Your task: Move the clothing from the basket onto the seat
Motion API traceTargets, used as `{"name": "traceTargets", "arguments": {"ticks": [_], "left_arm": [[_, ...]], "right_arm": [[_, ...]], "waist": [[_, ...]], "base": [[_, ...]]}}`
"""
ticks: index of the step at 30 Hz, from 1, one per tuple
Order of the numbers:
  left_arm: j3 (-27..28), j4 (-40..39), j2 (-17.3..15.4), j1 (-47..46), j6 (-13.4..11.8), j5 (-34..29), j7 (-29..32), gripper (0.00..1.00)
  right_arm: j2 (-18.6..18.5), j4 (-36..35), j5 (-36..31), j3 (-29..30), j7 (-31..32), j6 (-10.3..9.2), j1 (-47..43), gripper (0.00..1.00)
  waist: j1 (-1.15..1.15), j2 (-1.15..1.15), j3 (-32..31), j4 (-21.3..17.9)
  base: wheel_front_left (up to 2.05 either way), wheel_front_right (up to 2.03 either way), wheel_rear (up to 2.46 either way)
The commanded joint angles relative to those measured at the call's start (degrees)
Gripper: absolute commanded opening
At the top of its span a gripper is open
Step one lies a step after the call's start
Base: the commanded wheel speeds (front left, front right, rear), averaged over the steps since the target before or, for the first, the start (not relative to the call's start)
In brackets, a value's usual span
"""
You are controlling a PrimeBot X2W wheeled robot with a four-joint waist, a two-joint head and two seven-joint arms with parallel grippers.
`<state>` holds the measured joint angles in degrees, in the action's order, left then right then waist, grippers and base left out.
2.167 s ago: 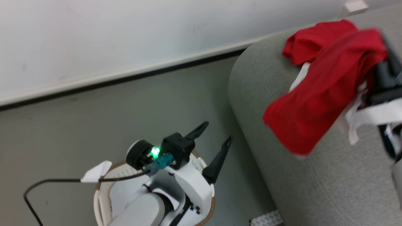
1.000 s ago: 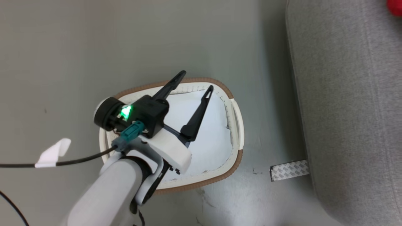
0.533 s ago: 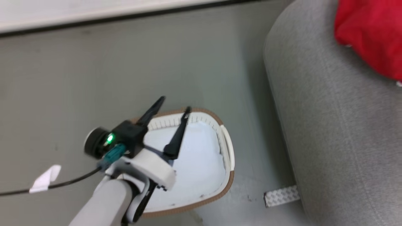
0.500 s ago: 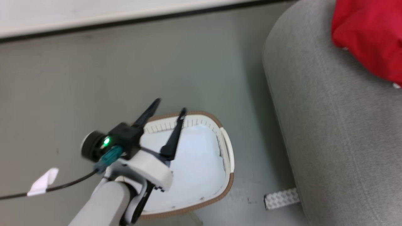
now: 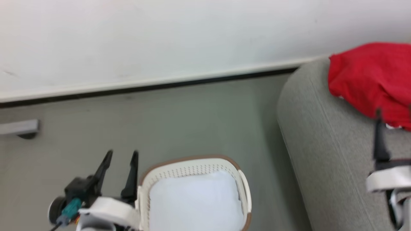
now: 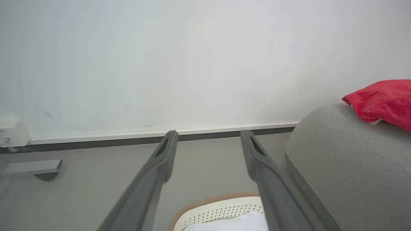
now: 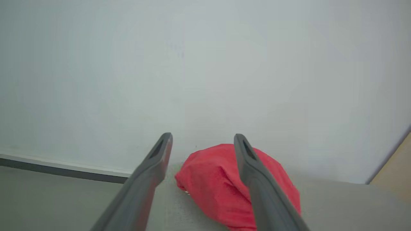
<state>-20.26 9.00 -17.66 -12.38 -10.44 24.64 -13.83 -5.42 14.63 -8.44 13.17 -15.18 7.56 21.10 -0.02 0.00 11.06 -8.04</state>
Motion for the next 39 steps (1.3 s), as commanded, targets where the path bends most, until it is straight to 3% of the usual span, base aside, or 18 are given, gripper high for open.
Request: {"name": "traceTargets", "arguments": {"ticks": [1, 7, 16, 28, 39], "left_arm": [[0.9, 1.1, -0.4, 2.1, -0.6, -0.3, -0.7, 1.0], [4.9, 2.3, 0.6, 8.0, -0.4, -1.7, -1.3, 1.0], [11.3, 2.3, 4.4, 13.7, 4.7, -5.5, -1.3, 1.0], [16.6, 3.9, 9.1, 15.3, 8.7, -10.4, -1.3, 1.0], [19.4, 4.1, 11.3, 14.7, 11.2, -13.4, -1.3, 1.0]], "right_arm": [[0.5, -0.8, 0.6, -1.5, 0.1, -0.15, -2.8, 1.0], [2.3, 0.1, 3.4, -6.1, 0.1, -0.15, -10.4, 1.0], [2.5, 2.1, 8.8, -10.3, 0.1, -0.15, -17.0, 1.0], [2.5, 5.1, 10.7, -13.4, 0.1, -0.15, -19.4, 1.0], [2.5, 6.1, 11.2, -13.7, 0.1, -0.15, -19.0, 1.0]], "waist": [[0.02, 0.0, -4.2, 3.2], [0.02, 0.0, -8.8, 5.6], [0.02, 0.0, -11.0, 6.5], [0.02, 0.0, -11.7, 5.1], [0.02, 0.0, -11.4, 4.6]], "base": [[0.0, 0.0, 0.0], [0.0, 0.0, 0.0], [0.0, 0.0, 0.0], [0.0, 0.0, 0.0], [0.0, 0.0, 0.0]]}}
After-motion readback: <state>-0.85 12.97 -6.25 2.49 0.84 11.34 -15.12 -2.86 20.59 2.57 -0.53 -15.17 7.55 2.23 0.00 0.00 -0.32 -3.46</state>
